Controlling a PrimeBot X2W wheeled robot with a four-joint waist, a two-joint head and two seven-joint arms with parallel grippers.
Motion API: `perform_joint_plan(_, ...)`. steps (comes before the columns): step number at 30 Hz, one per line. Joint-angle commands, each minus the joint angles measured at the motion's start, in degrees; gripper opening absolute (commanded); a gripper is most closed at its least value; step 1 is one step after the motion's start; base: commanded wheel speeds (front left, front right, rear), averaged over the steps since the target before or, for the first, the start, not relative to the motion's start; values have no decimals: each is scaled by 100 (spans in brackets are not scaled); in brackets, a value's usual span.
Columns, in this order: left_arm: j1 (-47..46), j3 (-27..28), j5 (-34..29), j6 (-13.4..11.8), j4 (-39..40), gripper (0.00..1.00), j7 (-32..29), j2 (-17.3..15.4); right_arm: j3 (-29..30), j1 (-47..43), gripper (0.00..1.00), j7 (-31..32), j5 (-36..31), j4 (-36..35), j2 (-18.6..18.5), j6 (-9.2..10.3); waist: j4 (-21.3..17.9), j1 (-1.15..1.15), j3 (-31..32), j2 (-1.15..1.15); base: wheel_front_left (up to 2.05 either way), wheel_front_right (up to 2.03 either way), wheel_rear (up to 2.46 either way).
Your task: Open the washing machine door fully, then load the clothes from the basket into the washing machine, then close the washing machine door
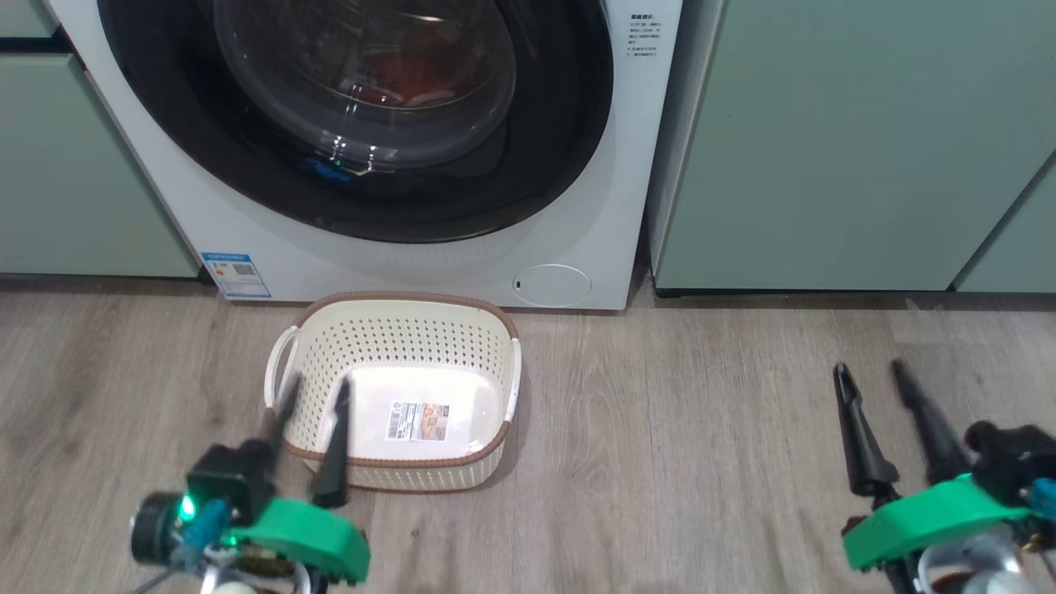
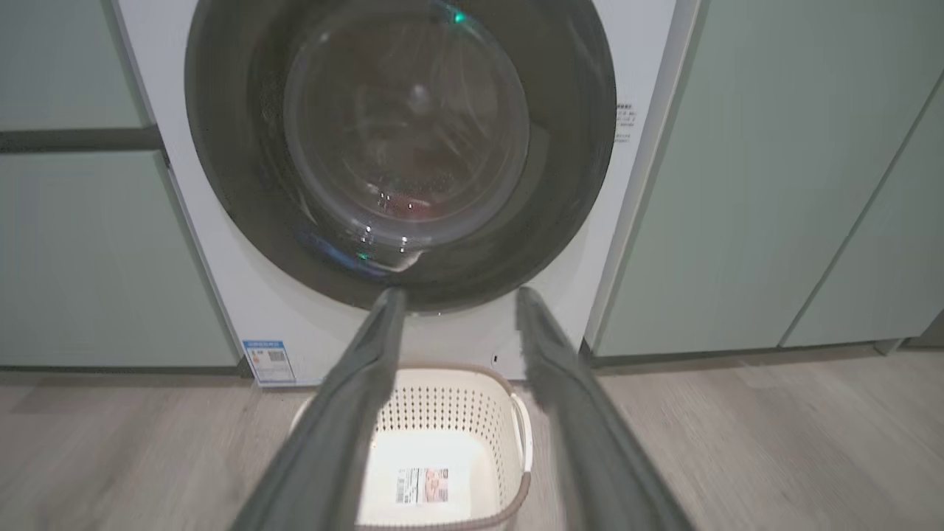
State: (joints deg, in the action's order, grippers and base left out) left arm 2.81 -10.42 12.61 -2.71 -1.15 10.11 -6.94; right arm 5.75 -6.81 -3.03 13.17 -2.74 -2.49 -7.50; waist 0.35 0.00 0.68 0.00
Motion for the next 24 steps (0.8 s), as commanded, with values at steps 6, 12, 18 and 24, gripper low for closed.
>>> perform_joint_plan(6,46,8,249,25,-159,0,-35,19,-27,12,0,14,246,203,-1,0,-1,0,-3,0,0,0,0)
perform_joint_plan(12,-4,70,655,72,-220,0,-100,16,-37,78,0,50,643,279,-19,0,-3,0,-7,0,0,0,0)
perform_joint_plan(18,-55,131,1056,124,-289,0,-164,19,-47,143,0,84,1035,355,-33,0,-4,0,-11,0,0,0,0)
perform_joint_plan(24,-105,194,1454,175,-355,0,-228,24,-56,206,0,120,1425,428,-44,0,-6,0,-15,0,0,0,0)
